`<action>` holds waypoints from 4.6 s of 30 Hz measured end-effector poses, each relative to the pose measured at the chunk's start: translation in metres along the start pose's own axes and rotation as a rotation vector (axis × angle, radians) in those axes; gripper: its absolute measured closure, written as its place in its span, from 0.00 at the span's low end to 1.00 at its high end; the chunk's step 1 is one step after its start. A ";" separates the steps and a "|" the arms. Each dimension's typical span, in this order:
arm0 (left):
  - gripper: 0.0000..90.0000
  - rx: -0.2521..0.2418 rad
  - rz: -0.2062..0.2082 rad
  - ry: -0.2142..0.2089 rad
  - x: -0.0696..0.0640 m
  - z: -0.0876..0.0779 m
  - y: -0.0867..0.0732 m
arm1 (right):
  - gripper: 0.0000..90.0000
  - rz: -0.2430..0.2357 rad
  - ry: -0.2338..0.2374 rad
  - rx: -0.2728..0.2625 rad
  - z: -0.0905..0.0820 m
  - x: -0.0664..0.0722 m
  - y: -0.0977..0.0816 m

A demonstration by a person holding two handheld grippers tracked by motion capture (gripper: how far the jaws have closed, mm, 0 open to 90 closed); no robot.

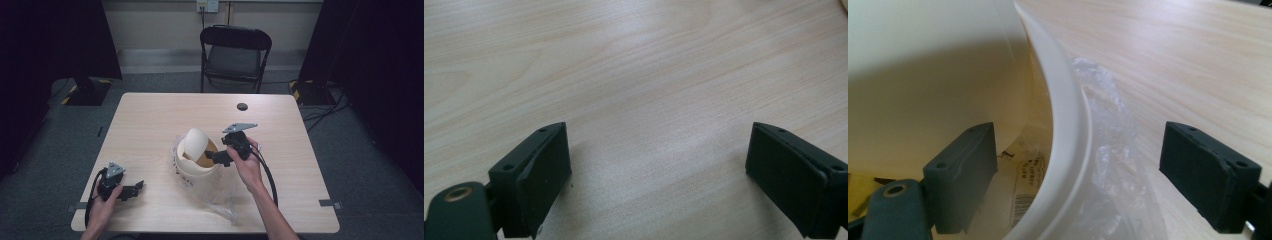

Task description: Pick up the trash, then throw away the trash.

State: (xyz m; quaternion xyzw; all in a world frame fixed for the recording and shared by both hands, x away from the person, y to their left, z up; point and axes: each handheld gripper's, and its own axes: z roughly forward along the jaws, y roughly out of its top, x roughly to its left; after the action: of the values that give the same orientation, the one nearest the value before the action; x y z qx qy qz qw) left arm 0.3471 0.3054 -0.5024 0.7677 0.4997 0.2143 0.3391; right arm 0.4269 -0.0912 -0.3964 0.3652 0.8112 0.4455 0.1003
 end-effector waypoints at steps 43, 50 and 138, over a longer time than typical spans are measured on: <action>0.12 0.000 0.006 -0.002 0.000 -0.001 -0.001 | 0.16 0.092 -0.262 0.077 0.000 -0.136 -0.082; 0.12 0.000 0.006 -0.002 0.000 -0.001 -0.001 | 0.16 0.084 -0.246 0.110 0.012 -0.141 -0.086; 0.11 0.000 0.005 -0.003 0.000 -0.001 -0.001 | 0.38 0.074 -0.134 -0.042 -0.052 -0.089 -0.069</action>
State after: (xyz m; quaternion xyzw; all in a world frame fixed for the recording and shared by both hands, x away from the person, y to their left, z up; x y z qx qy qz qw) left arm 0.3457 0.3060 -0.5023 0.7693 0.4971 0.2141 0.3395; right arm 0.4302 -0.2086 -0.4361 0.4217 0.7792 0.4404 0.1452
